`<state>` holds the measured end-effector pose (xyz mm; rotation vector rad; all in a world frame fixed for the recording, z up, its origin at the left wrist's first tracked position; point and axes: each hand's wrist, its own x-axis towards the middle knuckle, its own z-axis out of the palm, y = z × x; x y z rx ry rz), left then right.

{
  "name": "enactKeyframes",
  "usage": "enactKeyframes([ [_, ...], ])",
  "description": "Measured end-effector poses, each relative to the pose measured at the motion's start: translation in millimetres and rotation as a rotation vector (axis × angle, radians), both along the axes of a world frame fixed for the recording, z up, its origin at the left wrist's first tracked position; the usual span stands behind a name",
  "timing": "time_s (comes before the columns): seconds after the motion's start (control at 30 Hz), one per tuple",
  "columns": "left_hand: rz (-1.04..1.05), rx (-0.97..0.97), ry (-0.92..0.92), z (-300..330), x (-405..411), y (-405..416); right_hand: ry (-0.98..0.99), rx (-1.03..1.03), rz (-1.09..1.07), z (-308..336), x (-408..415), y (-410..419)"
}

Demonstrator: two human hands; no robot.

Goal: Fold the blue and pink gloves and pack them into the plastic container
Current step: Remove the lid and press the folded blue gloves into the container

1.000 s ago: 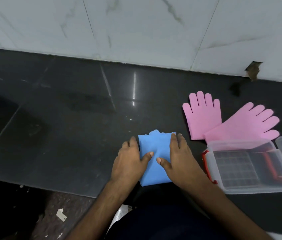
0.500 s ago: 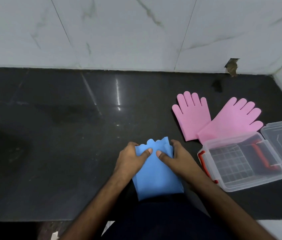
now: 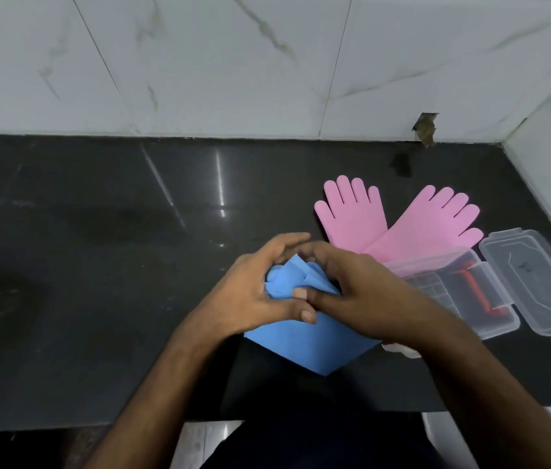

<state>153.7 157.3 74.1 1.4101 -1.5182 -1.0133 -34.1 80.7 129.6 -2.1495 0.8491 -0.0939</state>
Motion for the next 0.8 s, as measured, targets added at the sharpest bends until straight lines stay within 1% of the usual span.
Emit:
enactKeyframes([
  [0.03,-0.038,0.03,-0.014,6,-4,-2,0.001,0.017,0.01,4,-5,-2],
  [0.1,-0.021,0.087,0.025,16,-15,-5,-0.017,0.058,-0.016,11,-16,-4],
  [0.17,0.006,0.098,0.124,25,-26,-6,-0.069,0.067,-0.057,17,-24,-7],
  [0.3,0.069,0.106,0.305,40,-50,-9,-0.229,-0.022,-0.121,19,-48,-20],
  [0.4,0.174,0.086,0.422,49,-74,-17,-0.365,-0.04,-0.214,16,-75,-30],
  [0.5,0.353,0.069,0.548,57,-107,-28,-0.396,-0.084,-0.369,6,-110,-42],
  [0.53,0.404,0.072,0.598,58,-118,-33,-0.424,-0.044,-0.426,2,-123,-47],
  [0.57,0.445,0.081,0.644,59,-130,-36,-0.46,0.039,-0.481,-1,-135,-50],
  [0.63,0.518,0.115,0.722,59,-152,-42,-0.517,0.307,-0.544,-9,-154,-55],
  [0.7,0.595,0.156,0.767,55,-172,-48,-0.56,0.599,-0.543,-18,-169,-58],
  [0.73,0.634,0.177,0.767,52,-182,-51,-0.573,0.688,-0.528,-21,-176,-60],
  [0.77,0.663,0.194,0.761,48,-192,-53,-0.574,0.71,-0.521,-23,-182,-62],
  [0.8,0.685,0.21,0.755,43,-200,-55,-0.566,0.687,-0.527,-26,-188,-65],
])
